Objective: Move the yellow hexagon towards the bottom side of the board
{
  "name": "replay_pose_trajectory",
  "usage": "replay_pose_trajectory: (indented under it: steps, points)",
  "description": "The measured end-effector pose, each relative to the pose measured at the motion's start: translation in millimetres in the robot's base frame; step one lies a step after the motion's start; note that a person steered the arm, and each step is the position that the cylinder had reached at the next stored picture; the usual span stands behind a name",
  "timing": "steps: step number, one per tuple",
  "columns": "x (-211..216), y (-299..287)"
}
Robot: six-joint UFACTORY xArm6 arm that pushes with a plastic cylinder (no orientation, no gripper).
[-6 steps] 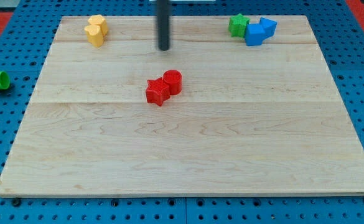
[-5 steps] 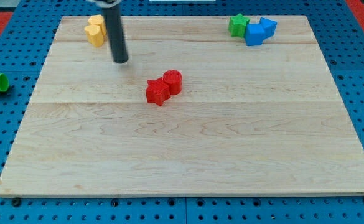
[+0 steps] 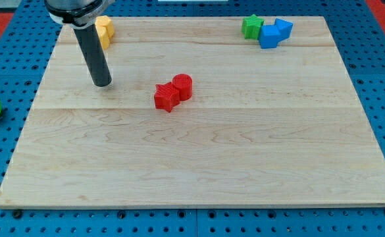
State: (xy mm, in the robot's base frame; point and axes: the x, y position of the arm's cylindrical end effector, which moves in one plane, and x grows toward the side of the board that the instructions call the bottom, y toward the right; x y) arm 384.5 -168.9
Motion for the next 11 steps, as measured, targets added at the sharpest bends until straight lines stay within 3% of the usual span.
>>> replay_pose_trajectory:
  steps: [1,2,3,4,7,8,9,10,11]
  points:
    - [-33.4,15.8]
    - [-131.2,48.2]
    - [-191.3,37.5]
    - [-190.8,-52.2]
    - [-98.7,-29.3]
    - [-74.5,-68.5]
    - [-121.7,-76.0]
    - [-97.5,-100.9]
    - [-28.5,-85.6]
